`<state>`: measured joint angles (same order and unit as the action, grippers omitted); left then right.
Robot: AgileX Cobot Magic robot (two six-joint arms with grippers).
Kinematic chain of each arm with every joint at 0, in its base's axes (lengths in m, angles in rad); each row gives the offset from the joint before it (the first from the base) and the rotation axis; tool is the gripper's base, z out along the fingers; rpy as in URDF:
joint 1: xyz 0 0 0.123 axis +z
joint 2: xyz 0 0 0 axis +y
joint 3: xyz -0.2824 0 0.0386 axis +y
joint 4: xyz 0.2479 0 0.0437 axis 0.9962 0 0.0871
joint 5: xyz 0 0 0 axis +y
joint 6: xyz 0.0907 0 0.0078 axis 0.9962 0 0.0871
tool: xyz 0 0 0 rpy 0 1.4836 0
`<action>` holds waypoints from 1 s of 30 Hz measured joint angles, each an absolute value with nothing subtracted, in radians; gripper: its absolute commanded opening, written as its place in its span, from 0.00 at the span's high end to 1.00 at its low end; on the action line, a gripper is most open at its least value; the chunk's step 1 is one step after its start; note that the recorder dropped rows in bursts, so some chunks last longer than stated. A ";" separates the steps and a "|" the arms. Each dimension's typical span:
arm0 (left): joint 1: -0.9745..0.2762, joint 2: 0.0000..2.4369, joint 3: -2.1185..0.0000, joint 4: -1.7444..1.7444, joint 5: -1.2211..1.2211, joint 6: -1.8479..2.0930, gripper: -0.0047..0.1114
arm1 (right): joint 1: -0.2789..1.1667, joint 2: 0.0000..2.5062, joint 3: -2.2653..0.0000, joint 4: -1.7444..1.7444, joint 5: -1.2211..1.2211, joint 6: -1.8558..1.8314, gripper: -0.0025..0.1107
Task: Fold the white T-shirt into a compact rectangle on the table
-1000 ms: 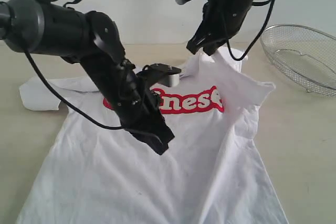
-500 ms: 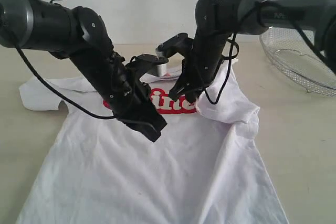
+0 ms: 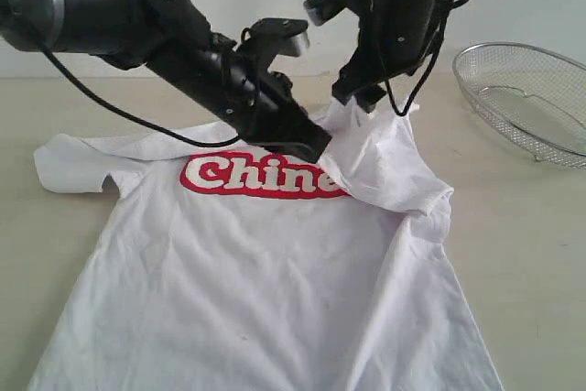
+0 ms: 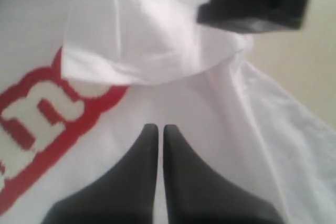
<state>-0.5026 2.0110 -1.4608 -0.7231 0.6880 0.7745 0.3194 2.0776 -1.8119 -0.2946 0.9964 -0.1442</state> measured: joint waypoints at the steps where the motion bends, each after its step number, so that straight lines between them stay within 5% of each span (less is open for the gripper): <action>1: -0.507 2.024 -1.479 -0.759 0.688 0.805 0.92 | 0.317 2.077 -1.812 -0.364 0.999 -0.113 0.51; 8: -0.576 2.193 -1.628 -0.862 0.663 0.859 0.92 | 0.217 2.090 -1.812 -0.404 0.952 -0.044 0.98; 30: -0.587 2.508 -1.941 -0.773 0.697 0.643 0.92 | 0.095 2.273 -1.812 0.008 0.755 -0.225 0.98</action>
<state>-0.5870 2.5078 -1.9408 -0.7733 0.6972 0.6427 0.0947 2.2726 -1.8119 0.0077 0.7547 -0.2247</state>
